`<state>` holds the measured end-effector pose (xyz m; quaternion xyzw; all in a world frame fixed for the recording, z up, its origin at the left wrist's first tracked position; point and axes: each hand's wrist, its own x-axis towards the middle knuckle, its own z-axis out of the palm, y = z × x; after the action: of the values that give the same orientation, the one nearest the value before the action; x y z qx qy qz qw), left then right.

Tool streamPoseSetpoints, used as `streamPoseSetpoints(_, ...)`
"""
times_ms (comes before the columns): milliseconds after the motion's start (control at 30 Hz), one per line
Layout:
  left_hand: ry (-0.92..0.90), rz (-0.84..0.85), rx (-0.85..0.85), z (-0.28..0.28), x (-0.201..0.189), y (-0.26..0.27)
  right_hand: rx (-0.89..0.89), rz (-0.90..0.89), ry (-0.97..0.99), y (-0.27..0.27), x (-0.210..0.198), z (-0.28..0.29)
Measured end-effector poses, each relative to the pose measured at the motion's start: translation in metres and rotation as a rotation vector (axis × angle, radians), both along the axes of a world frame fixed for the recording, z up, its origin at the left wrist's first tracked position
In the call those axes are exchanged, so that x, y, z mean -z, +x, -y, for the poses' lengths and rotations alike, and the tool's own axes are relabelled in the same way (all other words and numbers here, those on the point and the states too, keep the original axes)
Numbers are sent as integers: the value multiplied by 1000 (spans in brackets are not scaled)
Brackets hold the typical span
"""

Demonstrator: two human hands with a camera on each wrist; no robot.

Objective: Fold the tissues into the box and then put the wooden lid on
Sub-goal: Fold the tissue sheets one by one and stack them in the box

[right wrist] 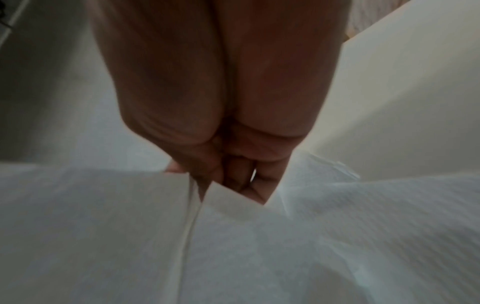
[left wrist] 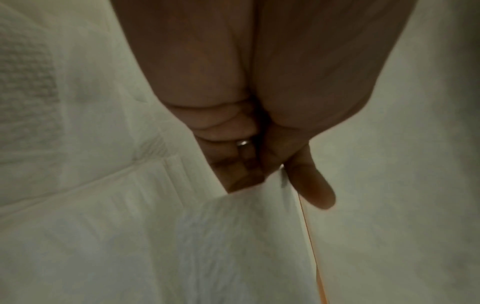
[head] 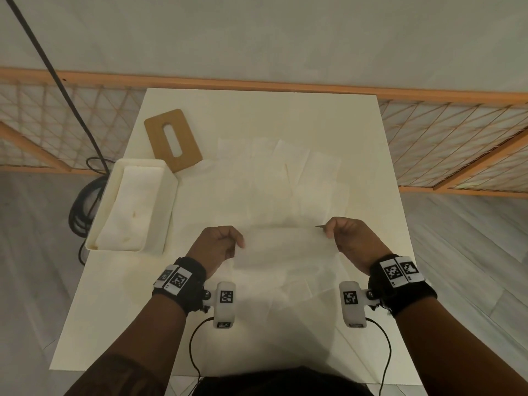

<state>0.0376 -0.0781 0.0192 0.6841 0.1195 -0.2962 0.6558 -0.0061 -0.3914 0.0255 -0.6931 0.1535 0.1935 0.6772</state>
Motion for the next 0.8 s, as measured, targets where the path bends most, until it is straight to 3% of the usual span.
streamPoseSetpoints(167,-141,-154,-34,-3,3,0,-20,-207,96,1,2,-1)
streamPoseSetpoints(300,57,-66,-1,-6,12,-10,42,-349,174,0,0,-6)
streamPoseSetpoints(400,324,113,131,-10,28,-20,-75,-254,-115,3,12,-14)
streamPoseSetpoints(567,604,234,190,-2,36,-37,-199,-66,-678,29,32,-32)
streamPoseSetpoints(700,667,383,207,6,43,-44,-160,-79,-843,56,36,-61)
streamPoseSetpoints(800,690,464,230,12,44,-46,-253,-91,-961,70,30,-84)
